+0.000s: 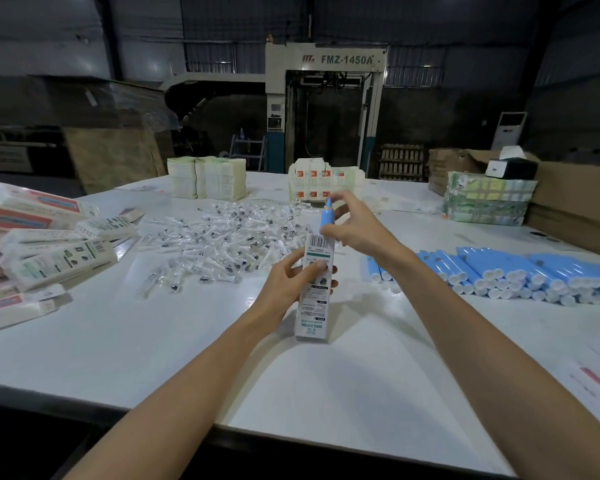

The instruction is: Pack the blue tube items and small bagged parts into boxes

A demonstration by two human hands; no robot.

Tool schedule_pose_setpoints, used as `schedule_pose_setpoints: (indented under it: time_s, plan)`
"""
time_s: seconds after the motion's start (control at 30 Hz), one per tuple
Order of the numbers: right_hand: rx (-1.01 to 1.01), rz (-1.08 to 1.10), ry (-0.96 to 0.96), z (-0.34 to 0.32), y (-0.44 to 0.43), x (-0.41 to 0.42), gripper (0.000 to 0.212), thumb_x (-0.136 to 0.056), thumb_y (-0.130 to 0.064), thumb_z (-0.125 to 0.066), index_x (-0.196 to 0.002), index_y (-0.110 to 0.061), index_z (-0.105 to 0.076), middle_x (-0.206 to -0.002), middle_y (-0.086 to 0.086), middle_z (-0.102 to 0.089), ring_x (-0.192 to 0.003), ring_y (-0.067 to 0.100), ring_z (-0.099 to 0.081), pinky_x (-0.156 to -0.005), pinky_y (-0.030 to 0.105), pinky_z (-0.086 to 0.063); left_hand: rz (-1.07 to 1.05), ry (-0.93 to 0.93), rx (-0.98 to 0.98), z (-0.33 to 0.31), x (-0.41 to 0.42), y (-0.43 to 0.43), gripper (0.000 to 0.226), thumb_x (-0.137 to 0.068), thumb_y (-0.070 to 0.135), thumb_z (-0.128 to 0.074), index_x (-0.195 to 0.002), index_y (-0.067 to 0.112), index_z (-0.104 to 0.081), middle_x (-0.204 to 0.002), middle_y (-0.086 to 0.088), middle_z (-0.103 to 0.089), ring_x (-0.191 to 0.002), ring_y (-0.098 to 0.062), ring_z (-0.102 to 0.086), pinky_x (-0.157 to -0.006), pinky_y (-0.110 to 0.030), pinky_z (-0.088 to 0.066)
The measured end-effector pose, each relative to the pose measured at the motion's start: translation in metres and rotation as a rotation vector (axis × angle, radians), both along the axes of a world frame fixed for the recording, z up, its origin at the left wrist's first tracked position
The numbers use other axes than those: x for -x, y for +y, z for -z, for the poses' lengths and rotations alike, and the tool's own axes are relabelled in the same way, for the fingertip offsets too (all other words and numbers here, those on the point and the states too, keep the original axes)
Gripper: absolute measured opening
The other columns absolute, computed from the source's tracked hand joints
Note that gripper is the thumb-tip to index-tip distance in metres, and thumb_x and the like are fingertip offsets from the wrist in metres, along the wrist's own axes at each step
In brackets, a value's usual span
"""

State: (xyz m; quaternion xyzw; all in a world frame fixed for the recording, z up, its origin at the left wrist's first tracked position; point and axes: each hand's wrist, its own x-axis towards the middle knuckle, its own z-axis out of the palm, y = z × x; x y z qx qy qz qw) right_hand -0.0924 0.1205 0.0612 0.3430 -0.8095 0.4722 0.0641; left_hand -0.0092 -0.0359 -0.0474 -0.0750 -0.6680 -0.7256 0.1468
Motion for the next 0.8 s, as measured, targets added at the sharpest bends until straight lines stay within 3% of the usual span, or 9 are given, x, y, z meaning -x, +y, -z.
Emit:
schedule_pose_setpoints:
  time_s: [0.1,0.2,0.27,0.4,0.5,0.57,0.7,0.8]
  plan:
    - [0.041,0.005,0.053,0.022,-0.01,0.001,0.019,-0.101,-0.022,-0.063,-0.12,-0.018,-0.061,-0.126,-0.001,-0.051,-0.1,0.014,-0.06,-0.071,0.014,-0.048,-0.038,0.028,0.015,0.002,0.001,0.0,0.031,-0.106,0.034,-0.068,-0.137,0.029,-0.065,-0.119,-0.014,-0.079,-0.106,-0.037,-0.078,-0.096,-0.05,-0.064]
    - [0.122,0.042,0.09,0.043,-0.018,0.005,0.024,-0.106,-0.027,-0.059,-0.127,-0.017,-0.064,-0.127,0.0,-0.047,-0.1,0.004,-0.059,-0.075,0.007,-0.048,-0.165,0.005,0.019,0.003,0.006,-0.007,0.032,-0.109,0.038,-0.062,-0.141,0.036,-0.059,-0.119,-0.005,-0.08,-0.107,-0.026,-0.078,-0.086,-0.038,-0.063]
    - [0.205,0.103,0.05,0.056,-0.021,0.012,0.022,-0.107,-0.023,-0.056,-0.126,-0.015,-0.063,-0.126,0.003,-0.05,-0.1,0.009,-0.061,-0.07,0.004,-0.047,-0.311,-0.045,-0.008,0.004,0.01,-0.019,0.042,-0.11,0.041,-0.059,-0.151,0.032,-0.05,-0.121,-0.005,-0.077,-0.106,-0.022,-0.077,-0.081,-0.037,-0.059]
    - [0.07,0.193,-0.008,0.089,-0.026,0.033,0.023,-0.106,-0.009,-0.052,-0.126,-0.009,-0.063,-0.12,0.008,-0.061,-0.1,0.021,-0.061,-0.07,0.013,-0.043,-0.491,-0.029,-0.156,0.008,0.014,-0.039,0.023,-0.114,0.037,-0.051,-0.135,0.027,-0.049,-0.106,-0.01,-0.075,-0.072,-0.011,-0.077,-0.056,-0.026,-0.06]
    - [-0.086,0.169,0.01,0.112,-0.033,0.041,0.031,-0.101,0.002,-0.051,-0.13,-0.005,-0.062,-0.123,0.011,-0.063,-0.106,0.022,-0.057,-0.09,0.029,-0.047,-0.562,-0.048,-0.2,0.012,0.017,-0.043,0.01,-0.114,0.04,-0.048,-0.124,0.037,-0.05,-0.11,-0.014,-0.075,-0.085,-0.025,-0.078,-0.074,-0.045,-0.065]
    - [-0.185,0.142,0.071,0.12,-0.042,0.046,0.039,-0.098,0.005,-0.049,-0.134,-0.006,-0.06,-0.129,0.012,-0.059,-0.122,0.026,-0.052,-0.102,0.036,-0.044,-0.569,-0.042,-0.205,0.014,0.018,-0.043,0.012,-0.114,0.042,-0.048,-0.123,0.036,-0.052,-0.113,-0.015,-0.074,-0.093,-0.033,-0.077,-0.083,-0.052,-0.065]
    - [-0.351,0.18,0.303,0.121,-0.065,0.058,0.035,-0.106,-0.01,-0.049,-0.139,-0.011,-0.057,-0.146,0.006,-0.052,-0.136,0.026,-0.043,-0.105,0.043,-0.043,-0.556,0.001,-0.192,0.015,0.016,-0.04,0.012,-0.113,0.042,-0.05,-0.119,0.034,-0.056,-0.101,-0.012,-0.075,-0.071,-0.019,-0.076,-0.058,-0.029,-0.059]
    - [-0.3,0.353,0.264,0.109,-0.08,0.073,0.036,-0.11,-0.018,-0.043,-0.144,-0.011,-0.052,-0.145,0.011,-0.052,-0.133,0.029,-0.045,-0.102,0.045,-0.044,-0.524,0.013,-0.21,0.015,0.014,-0.038,0.019,-0.113,0.042,-0.053,-0.127,0.03,-0.056,-0.093,-0.008,-0.076,-0.066,-0.017,-0.075,-0.054,-0.025,-0.058]
